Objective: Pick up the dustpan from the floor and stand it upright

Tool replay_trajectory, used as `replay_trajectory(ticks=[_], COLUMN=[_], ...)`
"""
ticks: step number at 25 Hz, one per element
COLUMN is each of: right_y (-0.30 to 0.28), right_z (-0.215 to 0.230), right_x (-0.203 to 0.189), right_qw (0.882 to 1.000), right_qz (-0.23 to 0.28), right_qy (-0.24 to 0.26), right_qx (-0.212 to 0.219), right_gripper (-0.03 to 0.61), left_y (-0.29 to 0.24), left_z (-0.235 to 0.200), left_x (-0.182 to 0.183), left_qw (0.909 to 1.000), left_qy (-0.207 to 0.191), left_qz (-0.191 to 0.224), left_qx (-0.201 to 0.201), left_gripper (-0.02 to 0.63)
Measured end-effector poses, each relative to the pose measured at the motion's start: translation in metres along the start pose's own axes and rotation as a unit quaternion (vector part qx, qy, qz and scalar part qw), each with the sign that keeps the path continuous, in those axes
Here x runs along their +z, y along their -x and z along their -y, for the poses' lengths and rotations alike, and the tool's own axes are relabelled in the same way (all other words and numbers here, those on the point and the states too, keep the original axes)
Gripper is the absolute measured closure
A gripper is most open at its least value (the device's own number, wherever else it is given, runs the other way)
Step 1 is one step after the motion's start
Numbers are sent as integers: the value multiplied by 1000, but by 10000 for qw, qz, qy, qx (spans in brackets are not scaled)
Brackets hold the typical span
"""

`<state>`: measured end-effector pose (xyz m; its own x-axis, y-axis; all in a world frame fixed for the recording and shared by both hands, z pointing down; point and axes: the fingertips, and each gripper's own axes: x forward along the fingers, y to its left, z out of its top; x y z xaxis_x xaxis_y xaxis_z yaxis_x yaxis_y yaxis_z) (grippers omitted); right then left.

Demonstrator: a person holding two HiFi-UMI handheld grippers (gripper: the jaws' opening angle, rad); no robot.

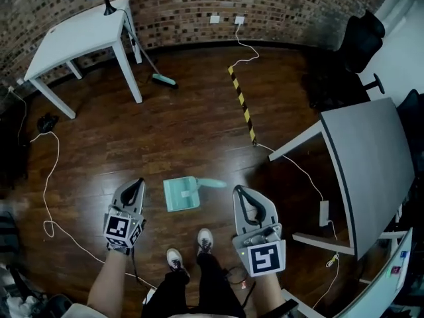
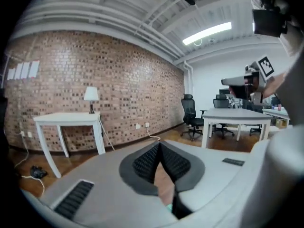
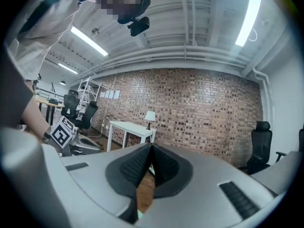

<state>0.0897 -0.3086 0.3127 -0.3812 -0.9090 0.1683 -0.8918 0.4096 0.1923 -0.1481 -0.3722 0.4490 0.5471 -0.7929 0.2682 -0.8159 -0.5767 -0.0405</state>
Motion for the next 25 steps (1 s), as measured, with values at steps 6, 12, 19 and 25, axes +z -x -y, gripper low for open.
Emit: replay_trajectory(ticks=[6,12,19,25], right_y=[0,2,17,33], right_z=[7,-4,-56,-89], right_x=[96,174,192,200], right_qw=[9981,9897,9935,9914], right_qz=[604,1429,1024,1196], right_qy=[-126,-3,-25,-41], right_qx=[40,121,492,522], right_gripper=[598,598,598,598], left_y=[79,146,190,221], left_z=[-28,-47,-41,-25], left_x=[165,256,267,262], left_qw=[9901,9722,9696,9681], left_qy=[-545,-932,-828,-1156], left_qz=[1130,1827,1935,1954], left_qx=[632,1127,1247,1056], left_gripper=[603,603,603,603])
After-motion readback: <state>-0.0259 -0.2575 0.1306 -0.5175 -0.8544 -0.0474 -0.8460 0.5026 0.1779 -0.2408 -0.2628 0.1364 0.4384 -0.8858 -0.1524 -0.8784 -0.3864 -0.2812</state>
